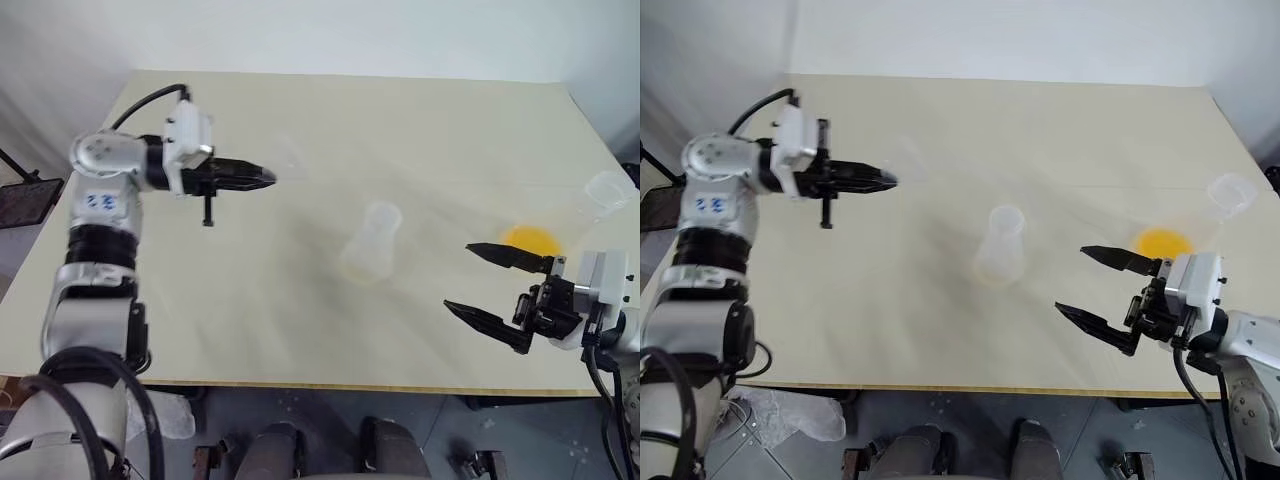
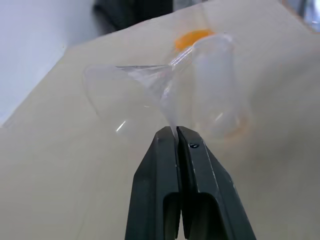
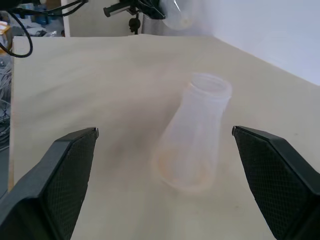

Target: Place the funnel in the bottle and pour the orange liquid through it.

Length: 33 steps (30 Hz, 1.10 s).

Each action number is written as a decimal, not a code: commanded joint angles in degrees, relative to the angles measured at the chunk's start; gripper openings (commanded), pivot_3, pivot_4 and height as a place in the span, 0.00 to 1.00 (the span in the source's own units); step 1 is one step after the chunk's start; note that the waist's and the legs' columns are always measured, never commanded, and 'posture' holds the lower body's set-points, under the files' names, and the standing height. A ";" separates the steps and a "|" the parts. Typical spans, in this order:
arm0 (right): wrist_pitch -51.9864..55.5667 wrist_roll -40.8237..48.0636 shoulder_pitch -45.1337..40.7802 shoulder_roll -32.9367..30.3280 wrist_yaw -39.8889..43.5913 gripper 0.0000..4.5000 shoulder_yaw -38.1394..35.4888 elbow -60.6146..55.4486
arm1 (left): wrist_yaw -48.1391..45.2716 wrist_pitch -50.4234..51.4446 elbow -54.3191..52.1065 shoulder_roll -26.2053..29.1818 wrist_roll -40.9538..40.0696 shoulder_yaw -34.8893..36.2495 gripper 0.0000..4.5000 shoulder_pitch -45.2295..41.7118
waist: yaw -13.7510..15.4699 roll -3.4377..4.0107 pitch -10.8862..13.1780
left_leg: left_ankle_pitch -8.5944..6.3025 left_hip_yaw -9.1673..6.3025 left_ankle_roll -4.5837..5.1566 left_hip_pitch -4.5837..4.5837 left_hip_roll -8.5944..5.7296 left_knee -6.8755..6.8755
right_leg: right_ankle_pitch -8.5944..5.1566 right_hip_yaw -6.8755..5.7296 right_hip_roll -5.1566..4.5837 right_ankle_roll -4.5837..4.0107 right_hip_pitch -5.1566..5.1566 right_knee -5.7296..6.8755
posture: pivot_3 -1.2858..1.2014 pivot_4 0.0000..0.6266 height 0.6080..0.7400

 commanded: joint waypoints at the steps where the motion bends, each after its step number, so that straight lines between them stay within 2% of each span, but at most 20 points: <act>1: -1.16 0.55 0.92 1.10 -1.94 1.00 -1.51 -2.89 | -2.31 -5.51 3.96 -2.37 2.31 -1.86 0.01 -4.72 | -0.06 -0.03 0.02 | 0.00 0.01 0.00 -0.03 0.00 0.00 | 0.00 -0.02 0.00 0.01 0.00 -0.04 | 0.52 0.24 1.00; 6: -1.55 0.09 3.24 2.26 -3.84 1.00 -1.52 -5.46 | -3.34 -12.29 9.84 -6.53 4.39 -3.62 0.01 -9.18 | -0.11 -0.05 0.03 | 0.01 0.03 0.01 -0.09 0.02 -0.01 | 0.01 -0.07 0.01 0.02 -0.07 -0.06 | 0.52 0.24 1.00; 10: -1.92 -0.13 4.92 2.67 -4.95 1.00 -2.06 -6.65 | -3.97 -17.20 12.96 -8.65 6.12 -4.95 0.01 -11.49 | -0.10 -0.05 0.03 | 0.04 0.11 0.07 -0.58 0.02 0.12 | 0.03 -0.06 0.00 0.05 -0.49 0.00 | 0.52 0.24 1.00; 16: -2.57 0.26 4.96 3.40 -7.10 1.00 -3.02 -4.60 | -0.57 -25.18 17.80 -9.38 12.17 -8.21 0.01 -14.60 | 0.02 -0.08 0.05 | 0.06 0.14 0.12 -0.59 -0.02 0.13 | 0.05 -0.06 -0.01 0.09 -0.48 -0.01 | 0.52 0.24 1.00; 33: -2.67 0.40 5.78 3.55 -8.22 1.00 -4.13 -6.37 | 3.34 -30.69 21.25 -12.65 16.71 -8.30 0.01 -18.53 | 0.10 -0.11 0.06 | 0.08 0.13 0.15 -0.63 -0.02 0.14 | 0.06 -0.06 -0.02 0.12 -0.48 -0.02 | 0.52 0.24 1.00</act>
